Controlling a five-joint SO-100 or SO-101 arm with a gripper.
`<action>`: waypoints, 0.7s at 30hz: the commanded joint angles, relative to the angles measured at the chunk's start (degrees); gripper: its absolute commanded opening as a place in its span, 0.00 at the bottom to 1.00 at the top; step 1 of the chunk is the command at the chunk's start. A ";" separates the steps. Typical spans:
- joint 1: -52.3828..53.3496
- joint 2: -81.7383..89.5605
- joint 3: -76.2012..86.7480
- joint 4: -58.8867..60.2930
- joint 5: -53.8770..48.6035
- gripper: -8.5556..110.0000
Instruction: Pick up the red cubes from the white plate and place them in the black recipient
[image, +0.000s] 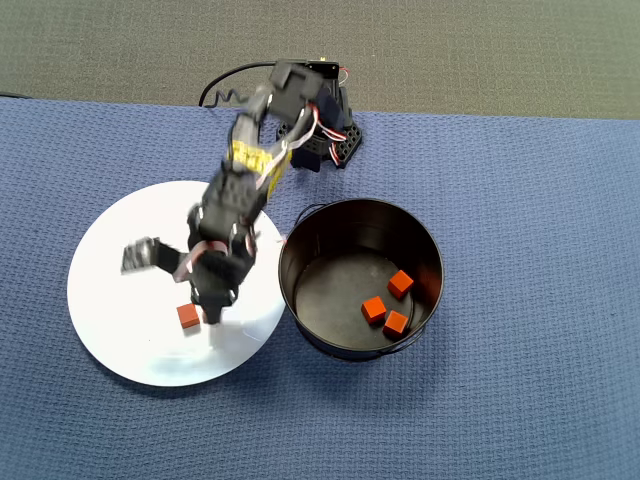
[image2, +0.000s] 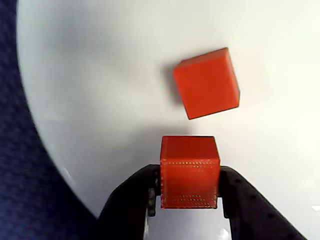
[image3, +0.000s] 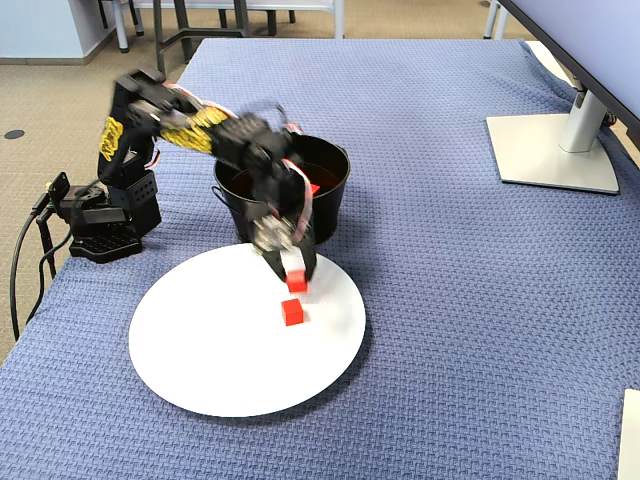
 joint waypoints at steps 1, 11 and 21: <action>2.02 22.06 4.92 2.29 6.42 0.07; -24.52 48.69 18.72 6.15 15.03 0.07; -18.11 41.75 20.57 3.60 8.88 0.43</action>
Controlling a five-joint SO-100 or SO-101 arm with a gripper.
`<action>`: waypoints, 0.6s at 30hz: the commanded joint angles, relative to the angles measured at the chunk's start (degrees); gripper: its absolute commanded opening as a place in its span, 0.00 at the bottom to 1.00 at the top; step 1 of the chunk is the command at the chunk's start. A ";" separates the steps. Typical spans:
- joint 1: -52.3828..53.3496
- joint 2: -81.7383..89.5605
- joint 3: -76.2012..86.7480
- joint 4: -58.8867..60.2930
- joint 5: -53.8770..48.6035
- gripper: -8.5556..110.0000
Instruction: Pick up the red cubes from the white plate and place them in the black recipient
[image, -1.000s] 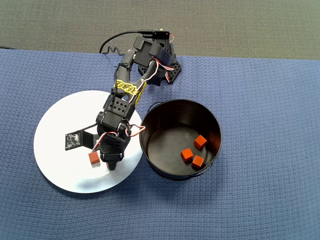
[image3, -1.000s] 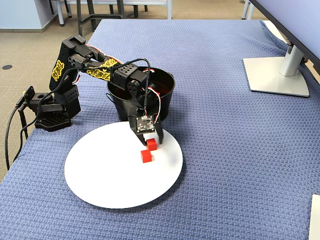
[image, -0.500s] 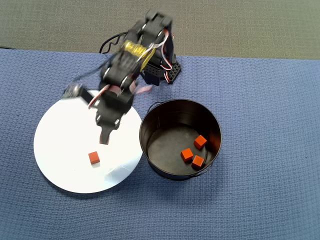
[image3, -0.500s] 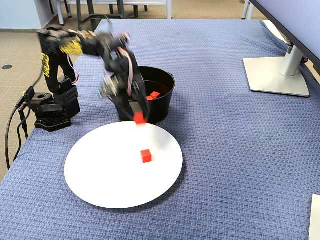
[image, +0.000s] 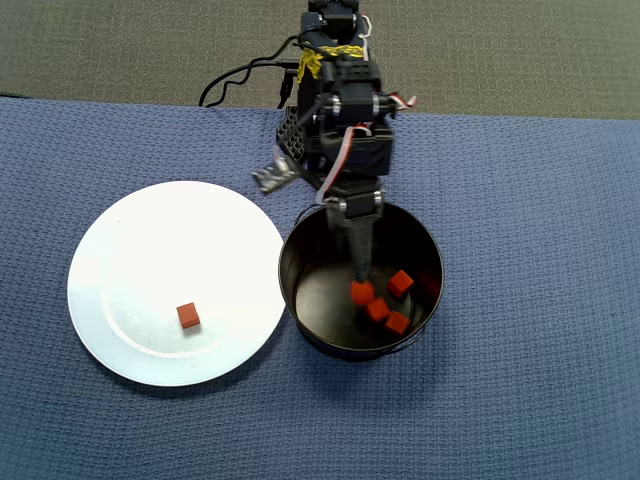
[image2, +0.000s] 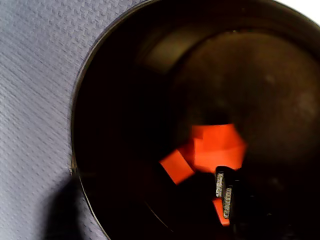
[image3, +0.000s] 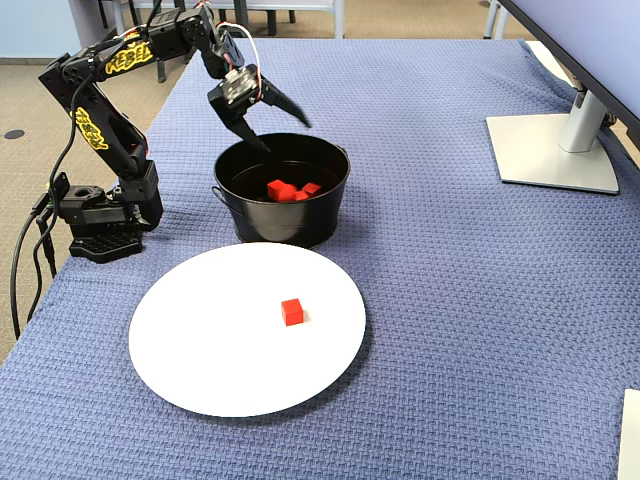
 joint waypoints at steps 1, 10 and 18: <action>14.24 -3.87 -5.10 -2.64 -2.20 0.42; 33.31 -23.38 -9.76 -8.53 -20.21 0.34; 34.01 -40.08 -20.13 -11.60 -23.12 0.27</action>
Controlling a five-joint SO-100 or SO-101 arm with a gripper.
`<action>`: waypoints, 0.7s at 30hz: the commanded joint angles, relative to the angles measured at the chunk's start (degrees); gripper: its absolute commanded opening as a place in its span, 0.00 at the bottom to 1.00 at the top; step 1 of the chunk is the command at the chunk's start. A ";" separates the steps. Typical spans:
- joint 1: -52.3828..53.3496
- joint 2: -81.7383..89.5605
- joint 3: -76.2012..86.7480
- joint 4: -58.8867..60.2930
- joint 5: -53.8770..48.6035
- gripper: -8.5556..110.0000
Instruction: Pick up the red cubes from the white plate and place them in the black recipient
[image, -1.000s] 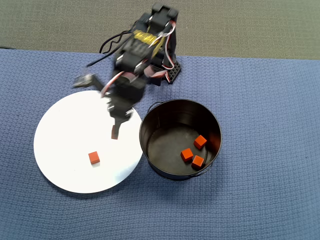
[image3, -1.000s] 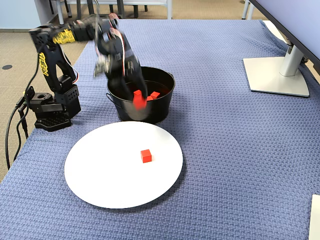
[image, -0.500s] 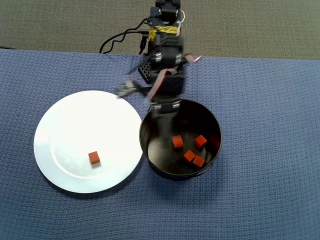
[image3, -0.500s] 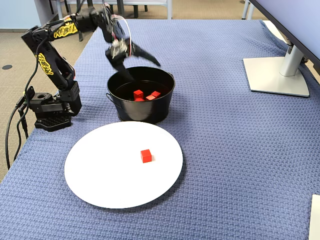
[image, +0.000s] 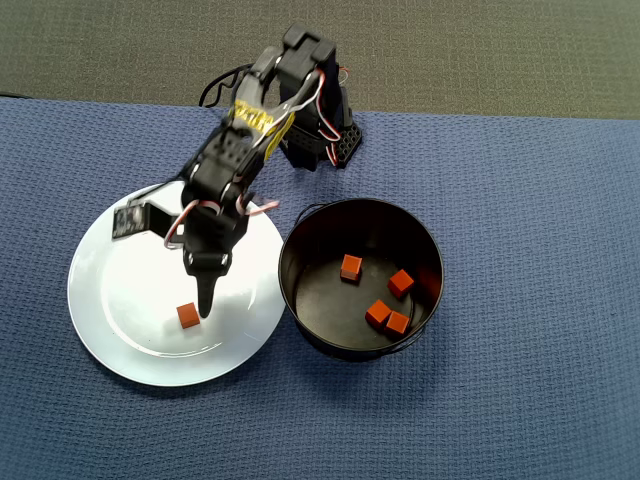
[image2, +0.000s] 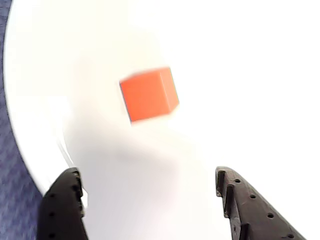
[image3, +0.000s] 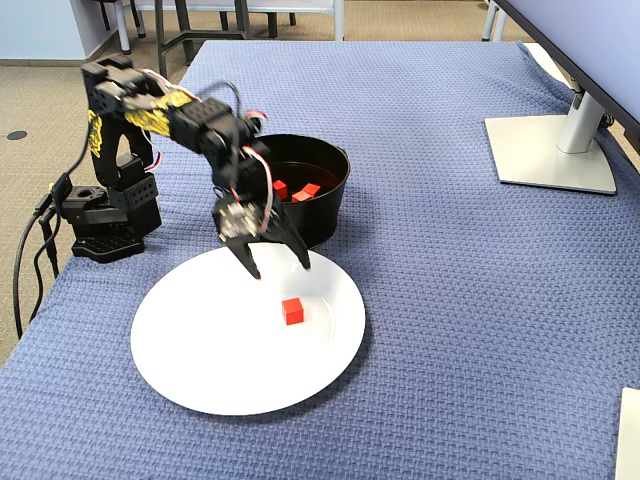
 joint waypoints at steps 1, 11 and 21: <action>0.53 -4.57 -8.44 -1.67 -1.05 0.27; 0.44 -12.92 -15.56 -0.44 -3.60 0.26; 1.49 -15.38 -15.56 1.41 -17.84 0.26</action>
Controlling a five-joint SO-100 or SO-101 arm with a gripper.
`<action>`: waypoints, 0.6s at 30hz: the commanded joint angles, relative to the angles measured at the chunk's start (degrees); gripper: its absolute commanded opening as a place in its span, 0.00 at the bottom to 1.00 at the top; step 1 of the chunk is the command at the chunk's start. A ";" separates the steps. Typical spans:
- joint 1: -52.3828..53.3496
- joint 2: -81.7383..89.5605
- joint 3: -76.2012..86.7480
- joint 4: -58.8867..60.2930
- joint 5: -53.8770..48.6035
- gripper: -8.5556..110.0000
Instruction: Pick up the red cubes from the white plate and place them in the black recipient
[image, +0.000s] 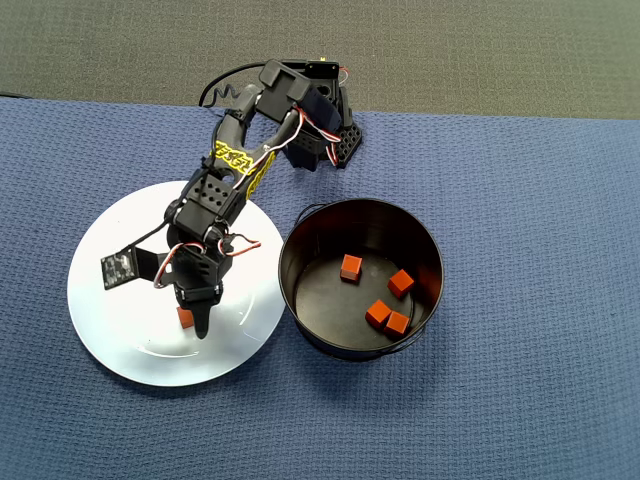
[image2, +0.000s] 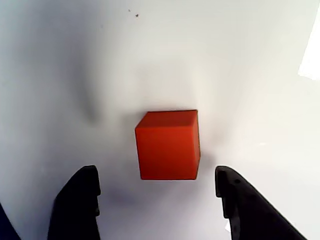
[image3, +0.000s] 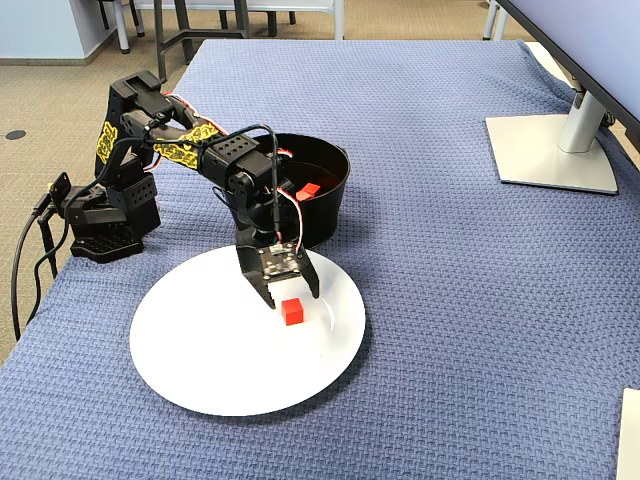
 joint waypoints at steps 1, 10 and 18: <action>1.76 0.26 -3.52 0.97 -7.65 0.26; 2.29 -2.29 -5.98 -1.85 -5.36 0.25; 2.81 -4.39 -10.20 -1.76 -1.14 0.23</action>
